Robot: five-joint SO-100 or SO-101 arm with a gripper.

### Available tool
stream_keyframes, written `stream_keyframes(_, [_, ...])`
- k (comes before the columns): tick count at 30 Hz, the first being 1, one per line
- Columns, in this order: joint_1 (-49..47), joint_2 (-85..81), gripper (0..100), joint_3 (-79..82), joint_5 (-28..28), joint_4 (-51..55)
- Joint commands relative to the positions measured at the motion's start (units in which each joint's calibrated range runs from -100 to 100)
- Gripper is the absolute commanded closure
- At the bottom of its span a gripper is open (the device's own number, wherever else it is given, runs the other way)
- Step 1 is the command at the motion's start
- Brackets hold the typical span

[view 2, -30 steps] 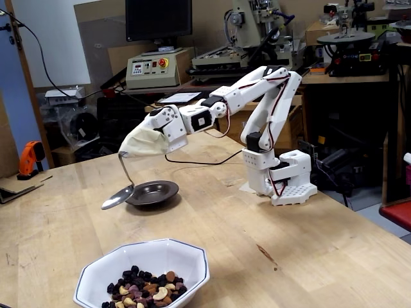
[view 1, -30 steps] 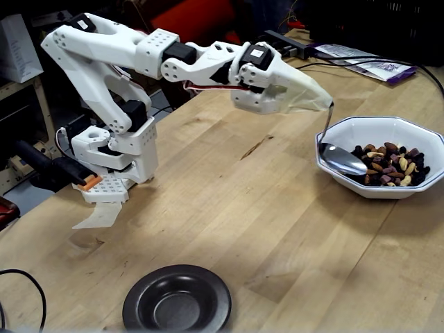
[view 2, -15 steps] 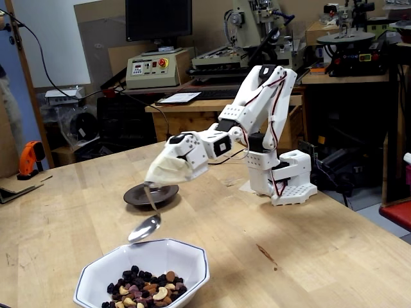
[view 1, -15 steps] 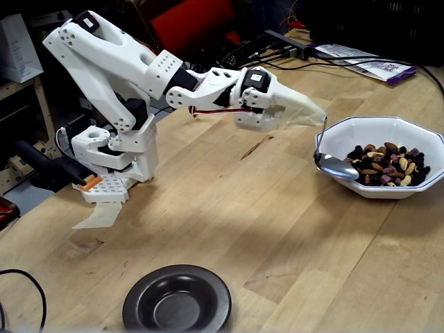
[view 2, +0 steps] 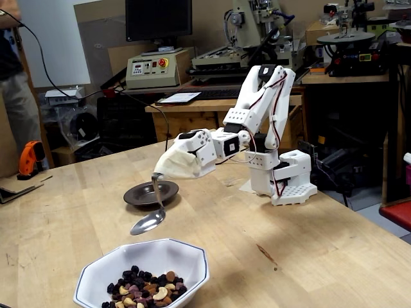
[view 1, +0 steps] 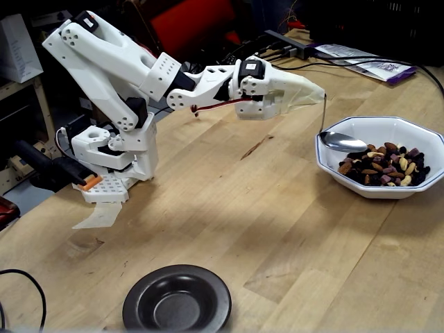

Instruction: Use spoon to transfer food from the white bowl to brown plate

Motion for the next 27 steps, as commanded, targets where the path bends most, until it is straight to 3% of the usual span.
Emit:
stream_keyframes(1, [-0.56,5.18,96,-0.82,2.54,-1.94])
stream_keyframes(7, [-0.64,14.60,96,-2.86,2.30,-2.10])
stream_keyframes(17, [-0.71,16.05,96,-8.25,0.49,-2.10])
stream_keyframes(27, [-5.75,24.10,96,-14.54,0.20,-2.10])
